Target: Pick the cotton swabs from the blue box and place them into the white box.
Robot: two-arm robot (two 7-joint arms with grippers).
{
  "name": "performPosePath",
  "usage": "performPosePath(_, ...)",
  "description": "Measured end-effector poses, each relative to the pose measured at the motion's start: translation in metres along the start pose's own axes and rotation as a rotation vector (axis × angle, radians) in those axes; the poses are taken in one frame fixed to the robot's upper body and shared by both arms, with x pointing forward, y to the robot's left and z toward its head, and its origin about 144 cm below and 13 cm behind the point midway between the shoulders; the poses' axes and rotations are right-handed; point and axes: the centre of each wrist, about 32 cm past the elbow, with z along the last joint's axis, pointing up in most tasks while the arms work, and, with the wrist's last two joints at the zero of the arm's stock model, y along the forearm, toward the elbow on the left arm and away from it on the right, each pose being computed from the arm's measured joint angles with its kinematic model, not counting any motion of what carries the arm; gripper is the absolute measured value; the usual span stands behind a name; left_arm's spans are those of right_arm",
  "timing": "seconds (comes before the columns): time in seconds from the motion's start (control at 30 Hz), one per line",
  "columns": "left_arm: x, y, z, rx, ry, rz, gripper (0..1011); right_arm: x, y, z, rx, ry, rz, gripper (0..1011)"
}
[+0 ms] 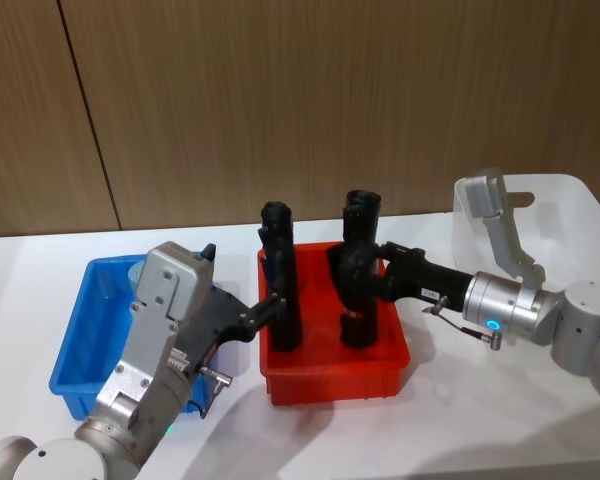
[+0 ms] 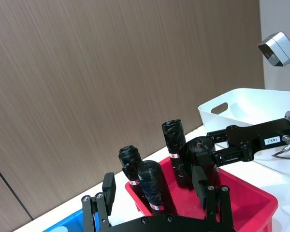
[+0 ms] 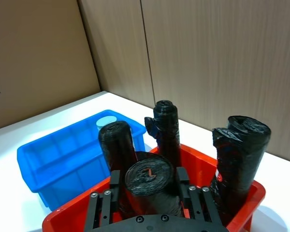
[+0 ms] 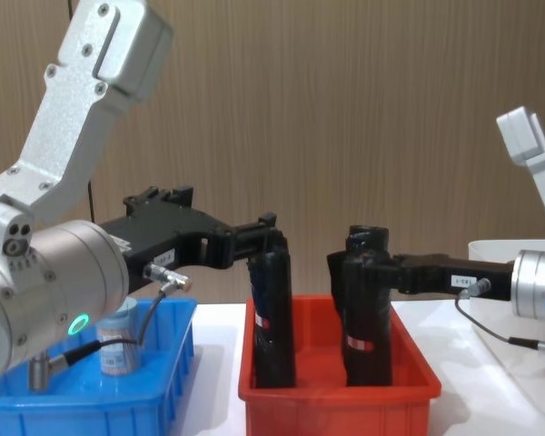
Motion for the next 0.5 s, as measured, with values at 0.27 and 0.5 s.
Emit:
performPosePath(0.27, 0.0000, 0.0000, 0.0000, 0.000, 0.000, 0.000, 1004, -0.0012, 0.0030, 0.0010, 0.000, -0.013, 0.023, 575)
performPosePath(0.5, 0.0000, 0.0000, 0.0000, 0.000, 0.000, 0.000, 1004, -0.0013, 0.0049, 0.0039, 0.017, -0.027, 0.033, 533)
